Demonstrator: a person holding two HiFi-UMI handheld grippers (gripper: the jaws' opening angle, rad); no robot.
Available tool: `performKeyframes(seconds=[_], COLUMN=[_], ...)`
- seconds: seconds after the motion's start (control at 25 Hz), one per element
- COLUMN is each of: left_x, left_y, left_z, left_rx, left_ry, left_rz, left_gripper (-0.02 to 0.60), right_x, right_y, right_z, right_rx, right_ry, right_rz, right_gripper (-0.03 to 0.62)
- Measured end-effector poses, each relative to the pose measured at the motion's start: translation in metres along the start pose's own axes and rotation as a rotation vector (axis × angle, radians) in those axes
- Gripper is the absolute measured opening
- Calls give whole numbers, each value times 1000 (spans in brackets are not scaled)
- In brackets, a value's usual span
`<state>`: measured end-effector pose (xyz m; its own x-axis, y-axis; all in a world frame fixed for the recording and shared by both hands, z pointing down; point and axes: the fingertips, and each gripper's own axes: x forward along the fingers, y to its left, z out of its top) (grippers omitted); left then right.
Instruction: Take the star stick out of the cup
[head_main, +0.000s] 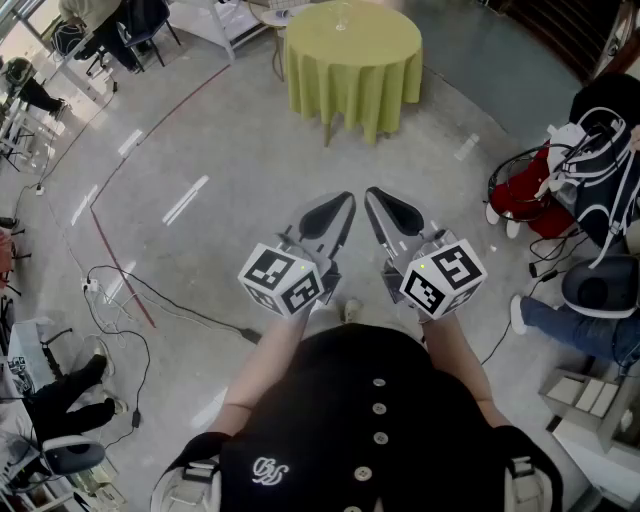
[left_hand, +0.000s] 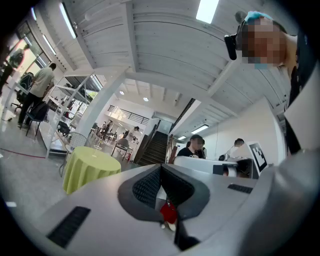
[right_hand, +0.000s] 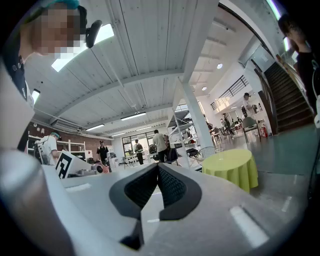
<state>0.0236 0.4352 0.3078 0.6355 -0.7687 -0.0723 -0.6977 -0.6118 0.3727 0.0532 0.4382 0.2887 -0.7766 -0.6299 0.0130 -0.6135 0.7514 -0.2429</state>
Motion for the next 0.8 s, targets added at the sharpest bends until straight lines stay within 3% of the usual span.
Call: performKeyframes(seconds=[0.2,0.8], left_x=[2,8], left_y=[6,5], left_z=[-2,-5], left_rx=[-29,-29], left_ry=[-2,13], left_rz=[18,4], left_gripper=[12,14], right_x=[-4,-3], right_y=[-4,-20], right_z=[-15,-16], right_rx=[48,46], right_ry=[9,25], right_rz=[-1,-52], right_gripper=[0,0])
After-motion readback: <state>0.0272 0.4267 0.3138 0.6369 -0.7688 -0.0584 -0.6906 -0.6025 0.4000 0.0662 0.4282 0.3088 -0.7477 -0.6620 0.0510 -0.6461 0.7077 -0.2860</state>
